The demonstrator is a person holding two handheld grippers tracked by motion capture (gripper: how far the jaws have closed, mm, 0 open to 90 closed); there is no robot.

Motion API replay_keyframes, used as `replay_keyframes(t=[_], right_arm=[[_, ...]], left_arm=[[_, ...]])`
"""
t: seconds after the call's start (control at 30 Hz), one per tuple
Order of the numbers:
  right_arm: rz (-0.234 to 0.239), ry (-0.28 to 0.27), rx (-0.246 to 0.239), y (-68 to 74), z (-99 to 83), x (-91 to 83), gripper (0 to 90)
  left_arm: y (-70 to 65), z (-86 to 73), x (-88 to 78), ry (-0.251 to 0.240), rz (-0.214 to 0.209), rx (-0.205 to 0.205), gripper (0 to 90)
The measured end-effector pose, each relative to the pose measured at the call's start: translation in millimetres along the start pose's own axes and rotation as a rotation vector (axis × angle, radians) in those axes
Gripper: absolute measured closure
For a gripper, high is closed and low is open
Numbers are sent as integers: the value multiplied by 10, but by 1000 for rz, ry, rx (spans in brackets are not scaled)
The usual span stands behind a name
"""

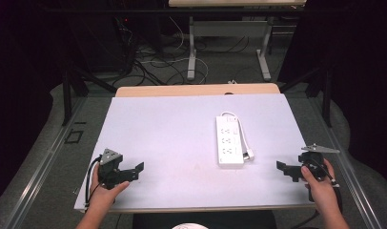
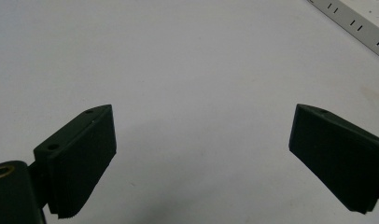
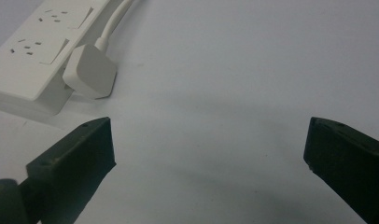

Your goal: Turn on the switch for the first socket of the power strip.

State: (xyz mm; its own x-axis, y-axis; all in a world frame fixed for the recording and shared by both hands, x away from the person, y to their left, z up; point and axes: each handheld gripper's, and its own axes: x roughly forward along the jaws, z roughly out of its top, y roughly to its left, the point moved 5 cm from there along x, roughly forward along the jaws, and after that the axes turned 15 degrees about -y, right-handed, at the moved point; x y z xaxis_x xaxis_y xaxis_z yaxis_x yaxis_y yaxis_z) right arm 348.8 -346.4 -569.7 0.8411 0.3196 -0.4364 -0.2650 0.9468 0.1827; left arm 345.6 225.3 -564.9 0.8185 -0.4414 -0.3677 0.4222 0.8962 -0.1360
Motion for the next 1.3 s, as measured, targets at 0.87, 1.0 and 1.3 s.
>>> replay_keyframes(t=[0.87, 1.0, 1.3], right_arm=[[-57, -32, -56, -16, -156, 41, 12], [-54, -22, -54, -8, -174, 47, 12], [-51, -15, -48, 2, -199, 65, 12]], left_arm=[[10, 1, -2, 2, -3, -1, 72], [11, -1, 1, 1, -2, -2, 72], [13, -1, 6, 2, -4, -1, 72]])
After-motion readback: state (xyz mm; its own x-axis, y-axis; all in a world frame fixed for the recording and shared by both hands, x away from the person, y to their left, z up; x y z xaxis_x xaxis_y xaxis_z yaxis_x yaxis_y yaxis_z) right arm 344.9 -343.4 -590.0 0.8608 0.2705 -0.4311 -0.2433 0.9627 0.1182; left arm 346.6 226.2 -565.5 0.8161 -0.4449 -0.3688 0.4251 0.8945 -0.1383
